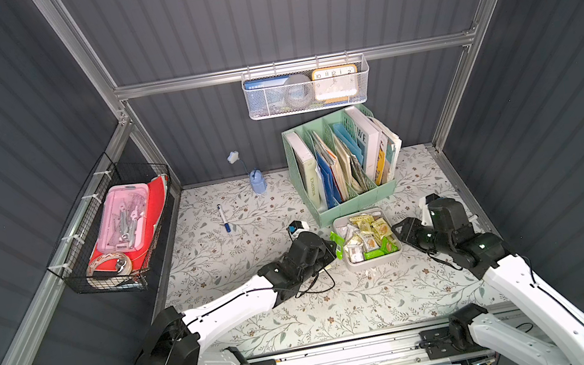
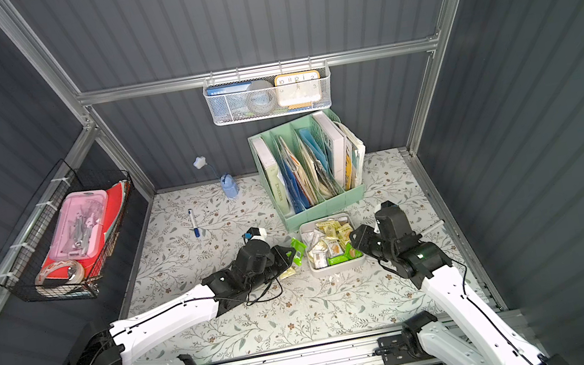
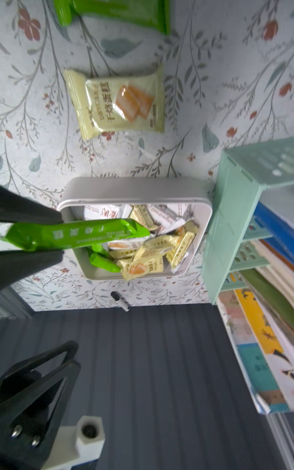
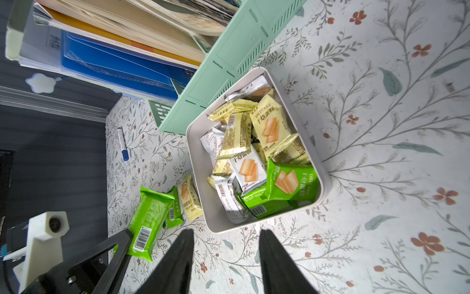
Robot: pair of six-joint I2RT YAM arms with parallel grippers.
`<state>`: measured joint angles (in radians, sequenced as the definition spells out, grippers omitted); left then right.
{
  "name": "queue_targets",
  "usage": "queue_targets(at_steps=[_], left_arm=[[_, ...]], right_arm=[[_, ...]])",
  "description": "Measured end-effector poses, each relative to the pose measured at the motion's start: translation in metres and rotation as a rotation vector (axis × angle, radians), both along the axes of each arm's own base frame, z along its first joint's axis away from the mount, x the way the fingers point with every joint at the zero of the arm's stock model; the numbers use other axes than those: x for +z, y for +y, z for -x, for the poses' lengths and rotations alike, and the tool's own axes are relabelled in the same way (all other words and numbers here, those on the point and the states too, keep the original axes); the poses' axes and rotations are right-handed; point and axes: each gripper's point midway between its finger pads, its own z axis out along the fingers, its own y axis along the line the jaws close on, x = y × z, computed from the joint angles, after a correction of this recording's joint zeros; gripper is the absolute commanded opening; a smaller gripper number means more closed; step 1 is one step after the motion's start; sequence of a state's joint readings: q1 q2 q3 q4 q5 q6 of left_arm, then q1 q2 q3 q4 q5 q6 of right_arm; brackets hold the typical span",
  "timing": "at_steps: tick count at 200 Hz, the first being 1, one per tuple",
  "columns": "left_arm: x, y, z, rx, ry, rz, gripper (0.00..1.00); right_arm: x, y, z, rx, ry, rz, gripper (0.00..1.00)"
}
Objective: Take the cookies out of the storage box
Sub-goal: Place the cookie at the center of the board.
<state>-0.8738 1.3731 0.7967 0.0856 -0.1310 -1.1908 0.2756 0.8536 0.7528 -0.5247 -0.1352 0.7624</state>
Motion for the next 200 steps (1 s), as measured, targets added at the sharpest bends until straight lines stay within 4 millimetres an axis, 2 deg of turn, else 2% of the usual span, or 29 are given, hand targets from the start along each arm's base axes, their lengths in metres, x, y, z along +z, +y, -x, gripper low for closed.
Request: queue_targets(at_steps=[36, 77, 104, 115, 132, 146, 154, 180, 200], left_arm=[[-0.031, 0.007, -0.013, 0.126, 0.034, 0.023, 0.12], [-0.067, 0.0, -0.027, 0.194, 0.061, 0.024, 0.13], [-0.09, -0.009, -0.027, 0.214, 0.096, 0.004, 0.14], [-0.094, -0.015, -0.025, 0.223, 0.098, 0.002, 0.19], [-0.093, -0.023, -0.022, 0.237, 0.096, 0.016, 0.31], [-0.094, -0.027, -0.019, 0.246, 0.099, 0.024, 0.48], [-0.095, -0.028, -0.017, 0.252, 0.101, 0.019, 0.54], [-0.098, -0.024, -0.011, 0.284, 0.109, -0.016, 0.58], [-0.093, -0.019, -0.009, 0.314, 0.095, -0.058, 0.61]], right_arm=[[-0.001, 0.0, 0.0, 0.0, 0.005, 0.002, 0.47], [-0.002, 0.0, 0.0, 0.0, 0.006, 0.002, 0.47], [-0.002, 0.0, 0.0, 0.0, 0.007, 0.003, 0.47], [-0.002, 0.0, 0.0, 0.0, 0.007, 0.003, 0.47], [-0.002, 0.0, 0.0, 0.001, 0.008, 0.002, 0.47], [-0.002, 0.0, 0.0, 0.0, 0.007, 0.003, 0.47], [-0.002, 0.0, 0.0, 0.0, 0.007, 0.003, 0.47], [-0.002, 0.0, 0.0, 0.001, 0.007, 0.002, 0.47], [-0.002, 0.001, 0.0, 0.003, 0.007, 0.0, 0.47]])
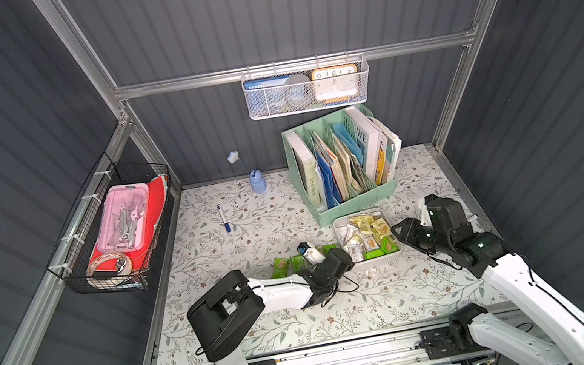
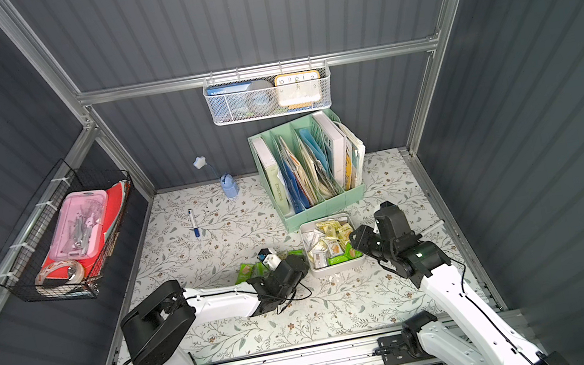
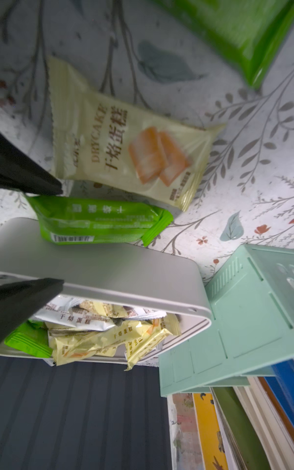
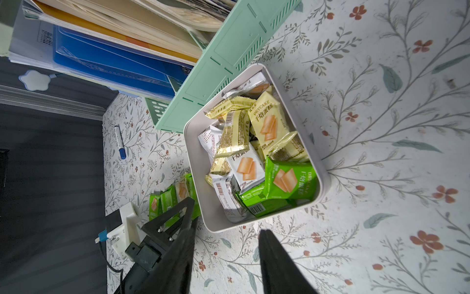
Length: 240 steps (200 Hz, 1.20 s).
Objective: Take the cookies out of the storage box
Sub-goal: Place the cookie at the center of the board, then pick up the cookie from the storage box.
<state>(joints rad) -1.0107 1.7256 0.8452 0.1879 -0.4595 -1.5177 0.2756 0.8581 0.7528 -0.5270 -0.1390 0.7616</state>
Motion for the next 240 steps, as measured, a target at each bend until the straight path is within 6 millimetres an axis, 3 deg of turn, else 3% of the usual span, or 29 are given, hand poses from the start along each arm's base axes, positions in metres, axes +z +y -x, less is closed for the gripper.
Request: queue_targets(at_steps=[61, 106, 125, 161, 179, 216, 240], left_arm=[[0.067, 0.016, -0.001, 0.07, -0.083, -0.038, 0.63], [0.095, 0.024, -0.006, 0.032, -0.141, -0.064, 0.62], [0.108, 0.032, -0.023, 0.023, -0.171, -0.049, 0.62], [0.131, 0.076, -0.07, 0.067, -0.27, -0.03, 0.62], [0.141, 0.088, -0.085, 0.066, -0.307, -0.056, 0.62], [0.177, 0.107, -0.109, 0.116, -0.343, -0.029, 0.62], [0.181, 0.121, -0.111, 0.179, -0.306, 0.026, 0.62]], right_arm=[[-0.013, 0.009, -0.004, 0.038, 0.05, -0.011, 0.46], [-0.036, 0.015, -0.008, 0.07, 0.124, 0.016, 0.46], [-0.048, 0.017, -0.01, 0.084, 0.163, 0.046, 0.46], [-0.068, 0.023, -0.029, 0.099, 0.233, 0.087, 0.49], [-0.073, 0.027, -0.04, 0.106, 0.267, 0.1, 0.51], [-0.055, 0.043, -0.06, 0.075, 0.288, -0.001, 0.54], [-0.047, 0.051, -0.063, 0.007, 0.315, -0.11, 0.54]])
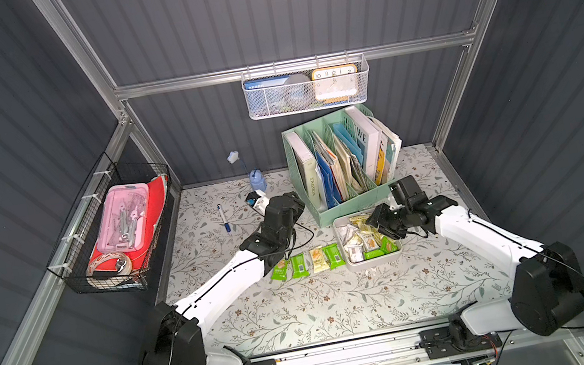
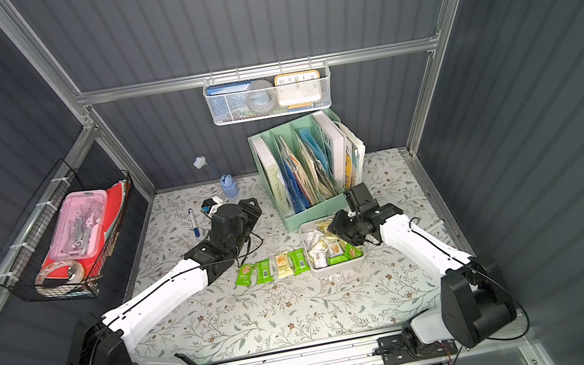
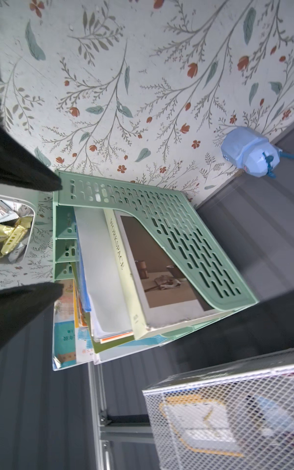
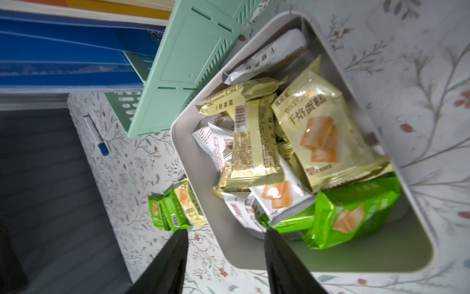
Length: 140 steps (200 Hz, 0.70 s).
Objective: Take the cookies out of the storage box
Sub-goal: Pick up the cookie from the storage box.
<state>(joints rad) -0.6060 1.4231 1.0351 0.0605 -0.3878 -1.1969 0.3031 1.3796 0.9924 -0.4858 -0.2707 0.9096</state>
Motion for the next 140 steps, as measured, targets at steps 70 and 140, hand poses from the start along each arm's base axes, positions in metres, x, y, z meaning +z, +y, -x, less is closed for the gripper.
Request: queue_targets(at_steps=[70, 140], left_arm=[[-0.041, 0.025, 0.015, 0.115, 0.189, 0.168, 0.62], [-0.053, 0.038, 0.009, 0.168, 0.239, 0.22, 0.62]], right_arm=[[-0.011, -0.007, 0.01, -0.263, 0.102, -0.142, 0.57], [-0.041, 0.004, 0.005, -0.353, 0.172, -0.263, 0.55]])
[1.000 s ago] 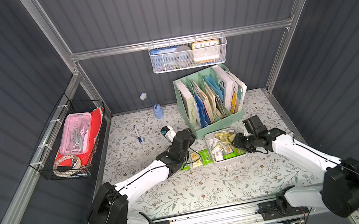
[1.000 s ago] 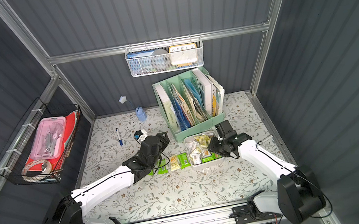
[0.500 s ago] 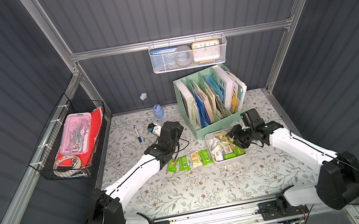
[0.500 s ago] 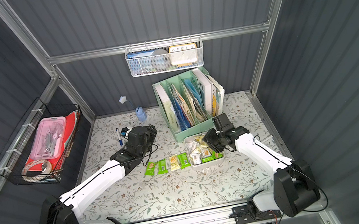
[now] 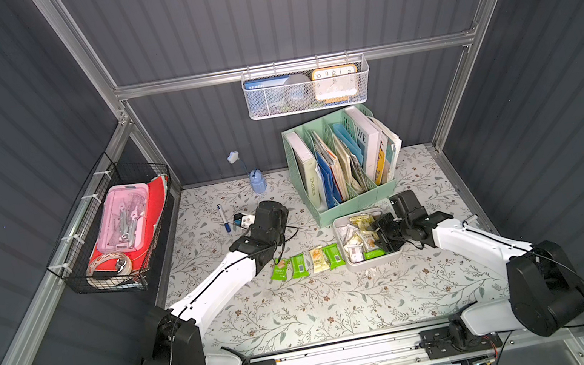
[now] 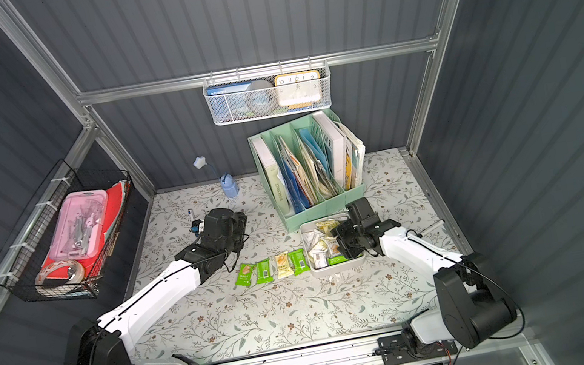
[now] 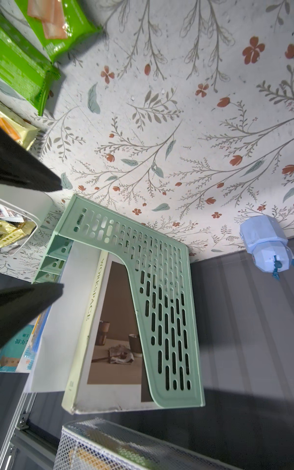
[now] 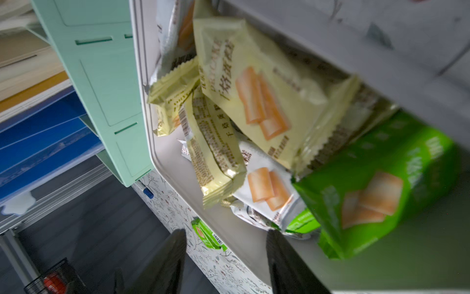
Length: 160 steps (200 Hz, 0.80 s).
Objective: Take the cookies out of the storage box
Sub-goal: Pick up the cookie from the storage box.
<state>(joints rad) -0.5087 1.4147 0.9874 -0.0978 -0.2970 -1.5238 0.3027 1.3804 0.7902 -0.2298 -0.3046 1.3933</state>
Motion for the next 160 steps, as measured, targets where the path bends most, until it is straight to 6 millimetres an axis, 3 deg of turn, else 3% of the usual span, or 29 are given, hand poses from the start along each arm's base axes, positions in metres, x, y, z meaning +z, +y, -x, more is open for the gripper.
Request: queue_targets(at_steps=[90, 160], left_arm=[[-0.009, 0.005, 0.004, 0.035, 0.018, 0.042, 0.62], [0.009, 0.007, -0.007, 0.04, -0.057, 0.086, 0.62]], right_arm=[[-0.012, -0.007, -0.009, -0.053, -0.019, -0.033, 0.53], [-0.025, -0.009, -0.022, -0.064, -0.031, -0.01, 0.5]])
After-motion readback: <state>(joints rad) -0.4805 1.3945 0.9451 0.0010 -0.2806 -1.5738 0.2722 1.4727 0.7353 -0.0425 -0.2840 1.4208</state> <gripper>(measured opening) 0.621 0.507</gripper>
